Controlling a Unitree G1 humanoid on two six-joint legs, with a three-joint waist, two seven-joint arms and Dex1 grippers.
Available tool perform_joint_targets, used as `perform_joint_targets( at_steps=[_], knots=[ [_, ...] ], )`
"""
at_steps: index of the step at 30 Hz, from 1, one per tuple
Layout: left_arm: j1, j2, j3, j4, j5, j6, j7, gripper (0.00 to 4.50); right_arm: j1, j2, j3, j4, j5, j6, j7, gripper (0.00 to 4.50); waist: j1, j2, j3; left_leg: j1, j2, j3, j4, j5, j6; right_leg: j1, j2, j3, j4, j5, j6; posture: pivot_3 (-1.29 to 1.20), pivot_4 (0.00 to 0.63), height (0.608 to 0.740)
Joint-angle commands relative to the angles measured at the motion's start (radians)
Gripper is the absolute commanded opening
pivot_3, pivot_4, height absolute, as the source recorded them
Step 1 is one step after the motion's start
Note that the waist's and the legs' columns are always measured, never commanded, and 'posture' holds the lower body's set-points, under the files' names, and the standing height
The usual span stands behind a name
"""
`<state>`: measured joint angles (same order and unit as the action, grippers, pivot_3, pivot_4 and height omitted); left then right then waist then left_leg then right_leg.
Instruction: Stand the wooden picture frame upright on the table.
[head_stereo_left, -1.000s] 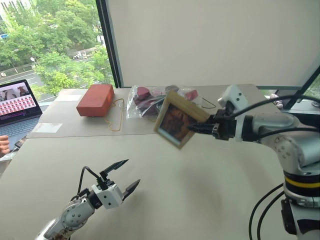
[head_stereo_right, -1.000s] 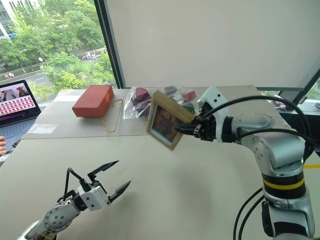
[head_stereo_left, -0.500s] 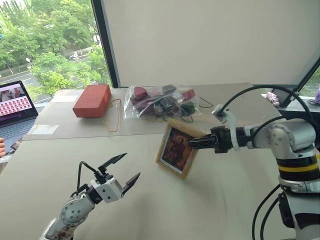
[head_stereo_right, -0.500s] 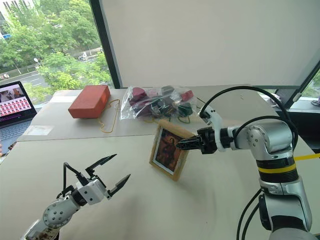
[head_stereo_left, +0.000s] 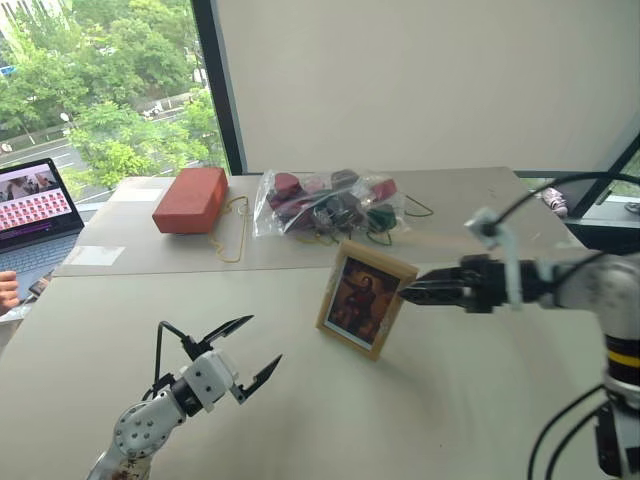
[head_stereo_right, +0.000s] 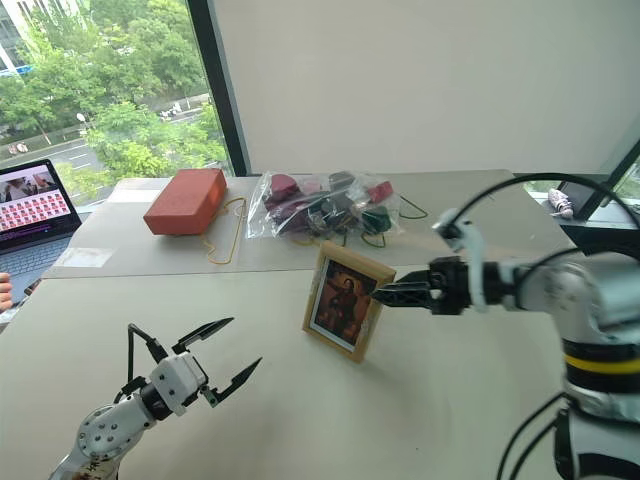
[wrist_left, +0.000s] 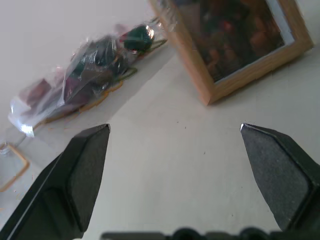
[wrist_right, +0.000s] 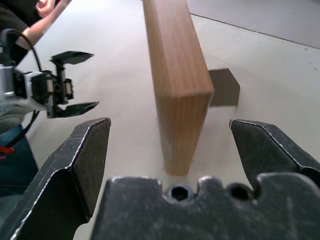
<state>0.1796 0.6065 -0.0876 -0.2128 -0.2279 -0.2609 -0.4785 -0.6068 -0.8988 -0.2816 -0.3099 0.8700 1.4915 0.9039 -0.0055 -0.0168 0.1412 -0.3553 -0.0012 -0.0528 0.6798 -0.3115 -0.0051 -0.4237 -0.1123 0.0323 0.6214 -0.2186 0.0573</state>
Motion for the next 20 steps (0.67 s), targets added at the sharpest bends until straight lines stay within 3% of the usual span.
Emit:
perform_joint_targets(
  at_steps=[1, 2, 5, 8, 10, 15, 20],
  knots=[
    [0.018, -0.072, 0.07, -0.145, -0.16, 0.298, 0.123, 4.5, 0.184, -0.033, -0.157, -0.236, 0.055, -0.012, -0.031, 4.44, 0.002, -0.001, 0.0, 0.001, 0.0, 0.0, 0.0, -0.001, 0.001, 0.001, 0.0, 0.0, 0.0, 0.0, 0.0, 0.0, 0.15, 0.74],
    [0.017, -0.095, 0.088, -0.167, -0.172, 0.353, 0.159, 4.5, 0.235, -0.017, -0.174, -0.28, 0.039, -0.03, -0.073, 4.44, 0.002, -0.001, 0.0, 0.001, 0.0, 0.0, 0.0, -0.001, 0.001, 0.002, 0.001, 0.0, 0.0, 0.0, 0.0, 0.0, 0.15, 0.74],
    [-0.005, -0.163, 0.116, -0.209, -0.191, 0.483, 0.245, 4.5, 0.385, 0.11, -0.06, -0.371, -0.227, -0.203, -0.389, 4.44, -0.008, -0.004, -0.001, 0.003, 0.001, 0.0, 0.003, -0.001, 0.002, 0.003, 0.001, 0.001, -0.003, 0.0, 0.0, 0.0, 0.15, 0.74],
    [-0.038, -0.224, 0.13, -0.21, -0.178, 0.538, 0.295, 4.5, 0.512, 0.327, 0.022, -0.414, -0.484, -0.479, -0.686, 4.44, -0.008, -0.004, -0.001, 0.003, 0.0, 0.001, 0.003, 0.0, -0.001, 0.003, 0.001, 0.002, -0.001, 0.0, 0.0, 0.0, 0.15, 0.74],
    [-0.058, -0.246, 0.127, -0.196, -0.145, 0.544, 0.305, 4.5, 0.613, 0.438, 0.07, -0.414, -0.584, -0.646, -0.766, 4.44, -0.007, -0.002, 0.0, 0.003, 0.0, 0.0, 0.003, 0.003, -0.005, 0.001, 0.001, 0.003, 0.001, 0.0, 0.0, 0.0, 0.15, 0.74],
    [-0.092, -0.288, 0.138, -0.155, -0.12, 0.553, 0.316, 4.5, 0.721, 0.58, 0.184, -0.312, -0.739, -0.945, -0.856, 4.44, -0.009, -0.002, -0.001, 0.003, -0.001, 0.0, 0.0, 0.005, -0.008, 0.001, 0.001, 0.004, -0.001, 0.0, -0.001, 0.0, 0.15, 0.74],
    [-0.112, -0.302, 0.144, -0.127, -0.089, 0.54, 0.301, 4.5, 0.718, 0.632, 0.206, -0.21, -0.795, -1.05, -0.874, 4.44, -0.015, -0.002, -0.001, 0.004, 0.0, 0.0, 0.0, 0.005, -0.008, 0.001, 0.002, 0.004, -0.002, 0.0, -0.001, 0.0, 0.15, 0.74]
  ],
)
